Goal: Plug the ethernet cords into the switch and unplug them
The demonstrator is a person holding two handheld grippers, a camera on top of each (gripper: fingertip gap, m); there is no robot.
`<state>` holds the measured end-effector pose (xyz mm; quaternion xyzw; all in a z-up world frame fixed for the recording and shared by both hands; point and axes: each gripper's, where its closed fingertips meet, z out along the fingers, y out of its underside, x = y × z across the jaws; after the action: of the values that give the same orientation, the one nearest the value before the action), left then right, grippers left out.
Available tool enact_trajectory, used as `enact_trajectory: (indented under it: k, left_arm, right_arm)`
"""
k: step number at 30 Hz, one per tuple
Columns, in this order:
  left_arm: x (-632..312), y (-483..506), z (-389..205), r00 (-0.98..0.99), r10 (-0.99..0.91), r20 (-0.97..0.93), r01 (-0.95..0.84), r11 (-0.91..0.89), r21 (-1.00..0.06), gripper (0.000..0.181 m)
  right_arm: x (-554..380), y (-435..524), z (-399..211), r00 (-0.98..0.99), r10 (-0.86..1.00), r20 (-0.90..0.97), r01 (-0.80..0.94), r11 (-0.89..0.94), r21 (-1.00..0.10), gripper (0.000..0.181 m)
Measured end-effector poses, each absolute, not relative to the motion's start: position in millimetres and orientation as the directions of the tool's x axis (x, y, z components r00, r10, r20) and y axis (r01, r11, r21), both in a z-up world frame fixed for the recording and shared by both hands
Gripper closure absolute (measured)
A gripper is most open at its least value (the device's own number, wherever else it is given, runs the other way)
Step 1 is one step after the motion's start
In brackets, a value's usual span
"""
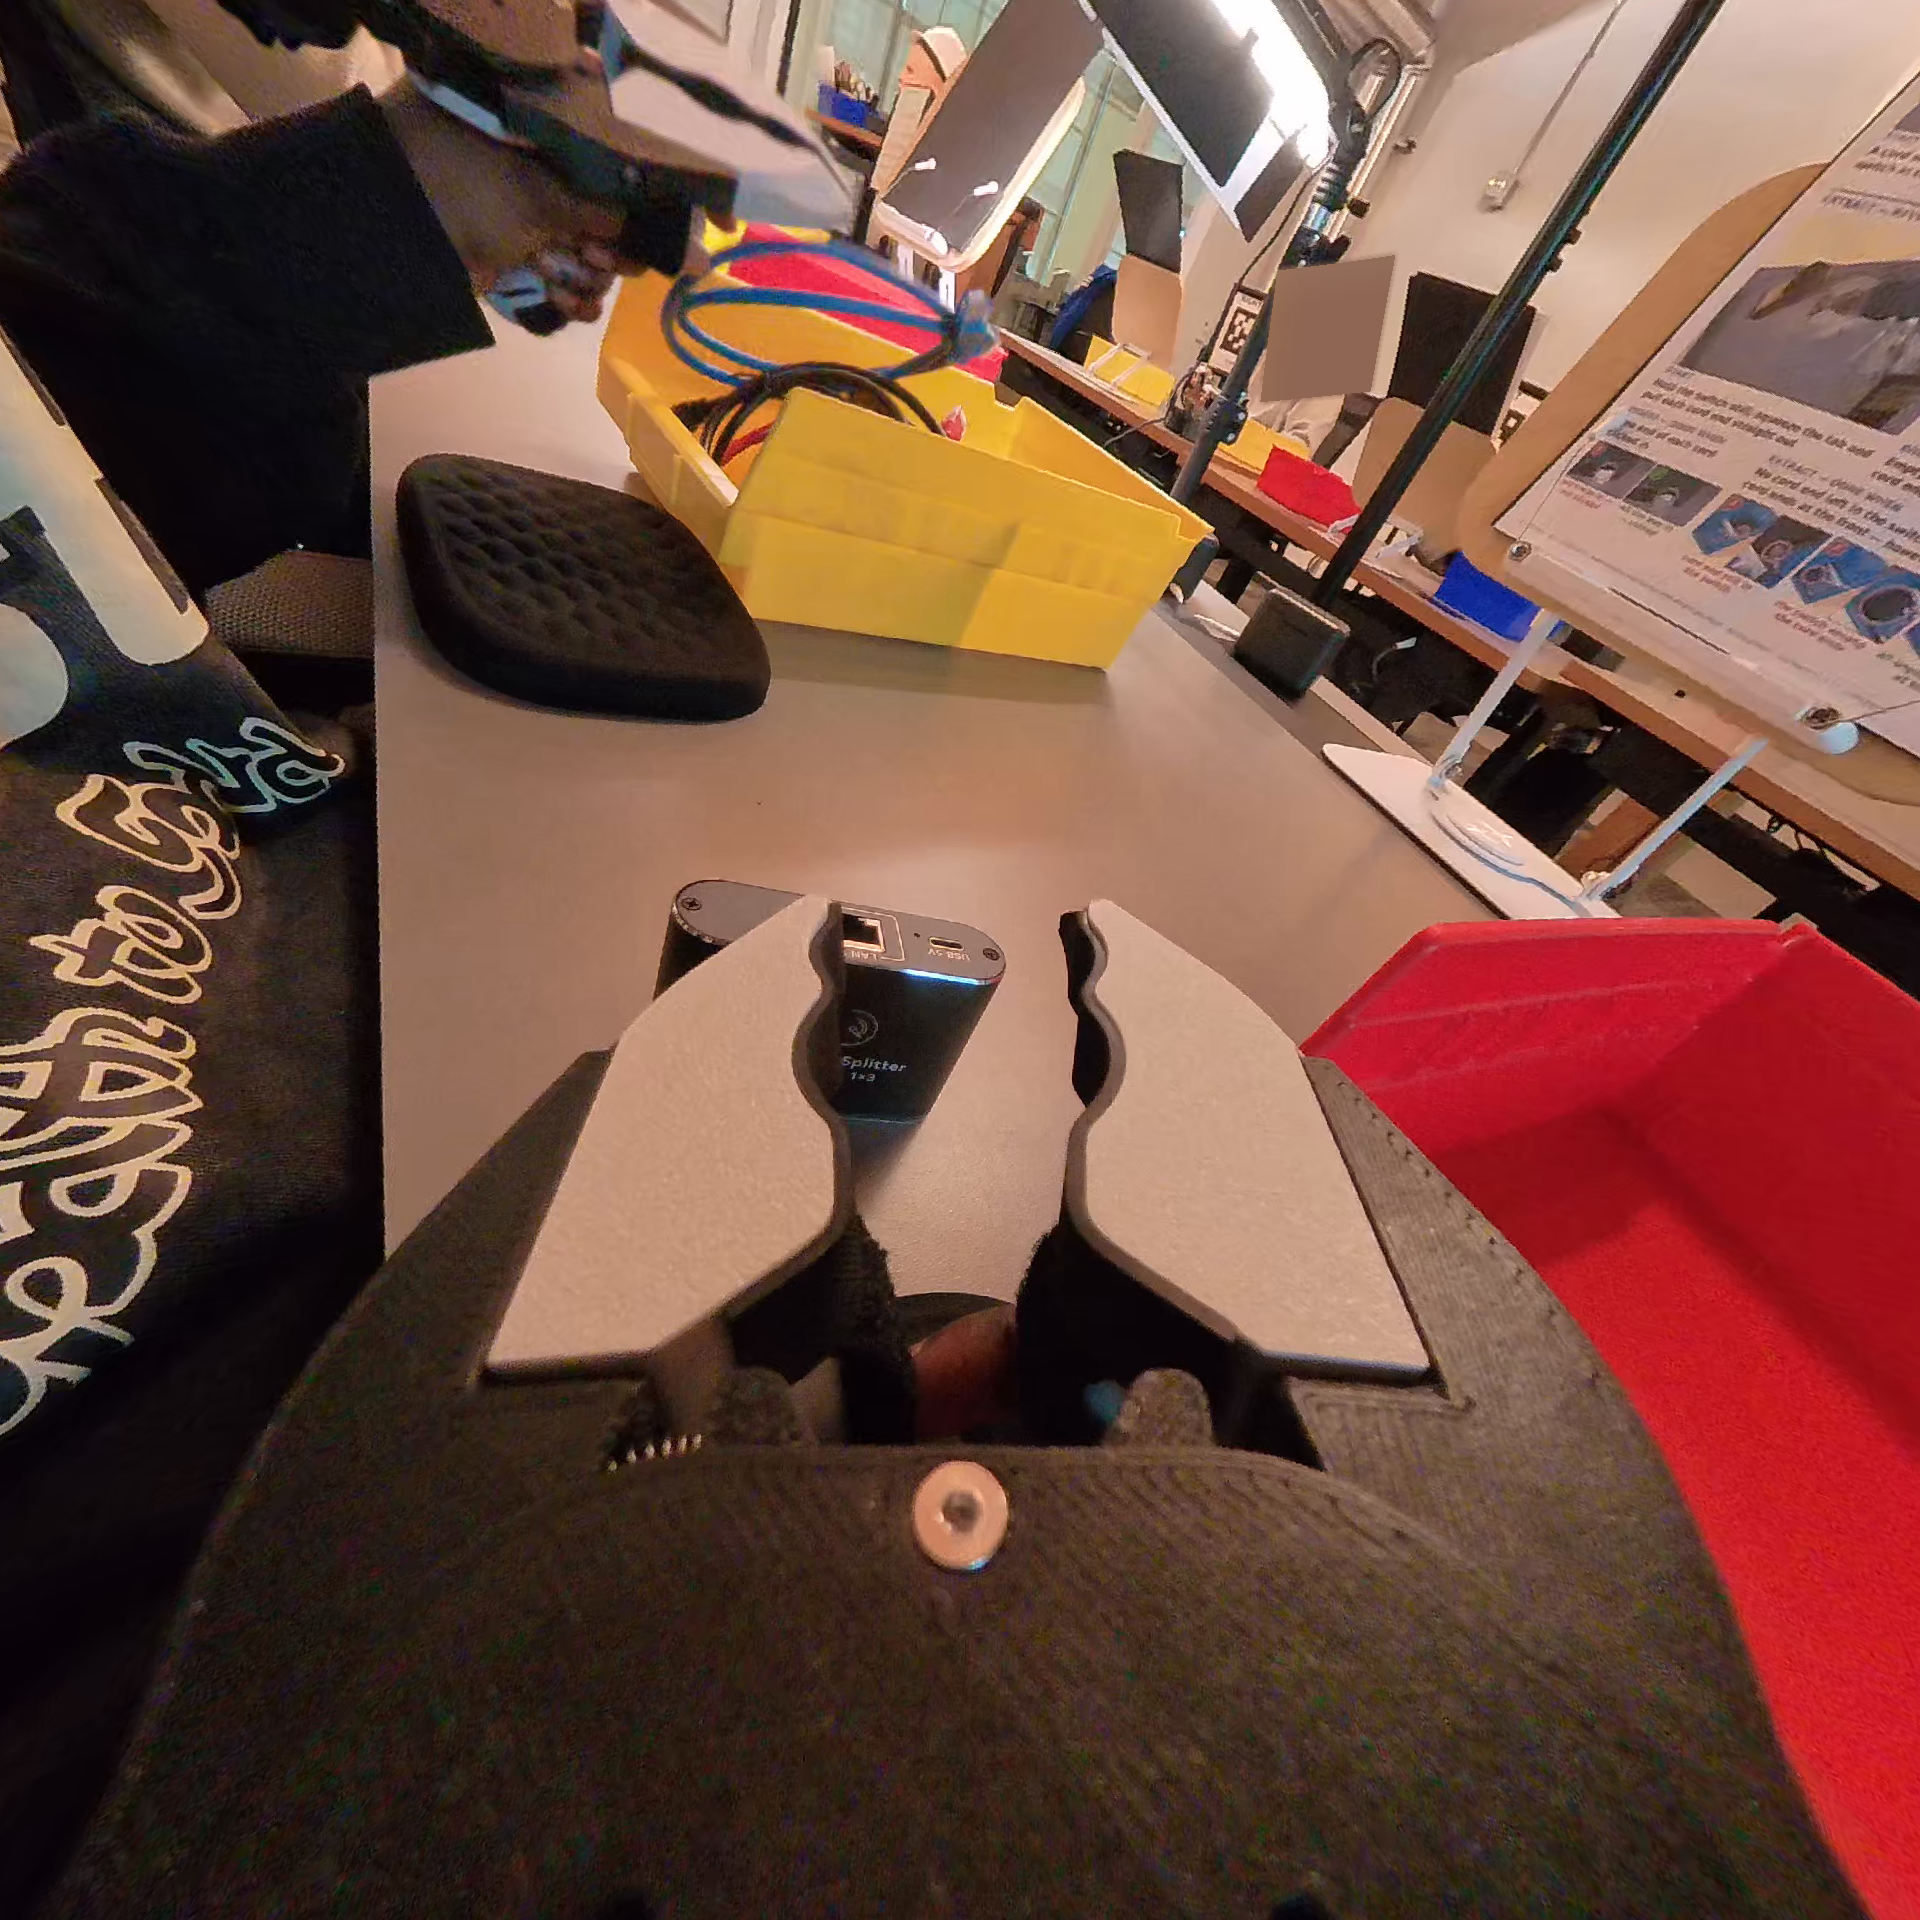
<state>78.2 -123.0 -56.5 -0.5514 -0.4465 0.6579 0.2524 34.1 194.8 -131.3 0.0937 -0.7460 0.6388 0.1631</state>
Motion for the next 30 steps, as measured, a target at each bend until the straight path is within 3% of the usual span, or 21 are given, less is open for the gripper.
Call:
enact_trajectory:
  k: [4, 6, 9, 13, 17, 25, 28, 30]
  left_arm:
    - [91.5, -95.9, -18.2, -0.251, 0.855, -0.454, -0.087, -0.487, -0.869, 0.181]
    - [95.5, -87.2, -11.4, -0.235, 0.847, -0.477, -0.111, -0.511, -0.852, 0.181]
    - [85.4, -85.6, -40.4, -0.108, 0.854, -0.508, 0.064, -0.504, -0.861, 0.181]
    - [76.7, -100.3, -79.6, -0.045, 0.904, -0.425, 0.255, -0.401, -0.880, 0.156]
    - [78.6, -109.9, -120.8, 0.001, 0.920, -0.391, 0.486, -0.342, -0.804, 0.148]
    - [81.0, -135.2, -164.5, -0.022, 0.893, -0.450, 0.688, -0.313, -0.655, 0.155]
    - [81.1, -138.7, -162.3, -0.027, 0.875, -0.483, 0.687, -0.335, -0.645, 0.173]
    - [80.4, -141.3, -145.9, -0.073, 0.851, -0.519, 0.643, -0.358, -0.677, 0.175]
  right_arm:
    - [34.0, 194.7, -131.1, -0.930, 0.069, 0.361, -0.347, 0.165, -0.923, 0.140]
    - [34.2, 194.7, -131.2, -0.929, 0.068, 0.363, -0.348, 0.166, -0.923, 0.141]
    - [34.4, 194.5, -131.4, -0.928, 0.068, 0.367, -0.352, 0.167, -0.921, 0.141]
    - [34.4, 193.8, -132.3, -0.925, 0.068, 0.374, -0.358, 0.174, -0.917, 0.141]
    - [34.2, 192.9, -133.5, -0.922, 0.067, 0.381, -0.364, 0.183, -0.913, 0.141]
    - [34.8, 192.1, -133.9, -0.917, 0.066, 0.393, -0.376, 0.187, -0.908, 0.141]
    - [35.0, 191.8, -134.1, -0.915, 0.066, 0.397, -0.379, 0.189, -0.906, 0.141]
    - [35.0, 191.5, -134.1, -0.914, 0.066, 0.399, -0.382, 0.190, -0.905, 0.141]
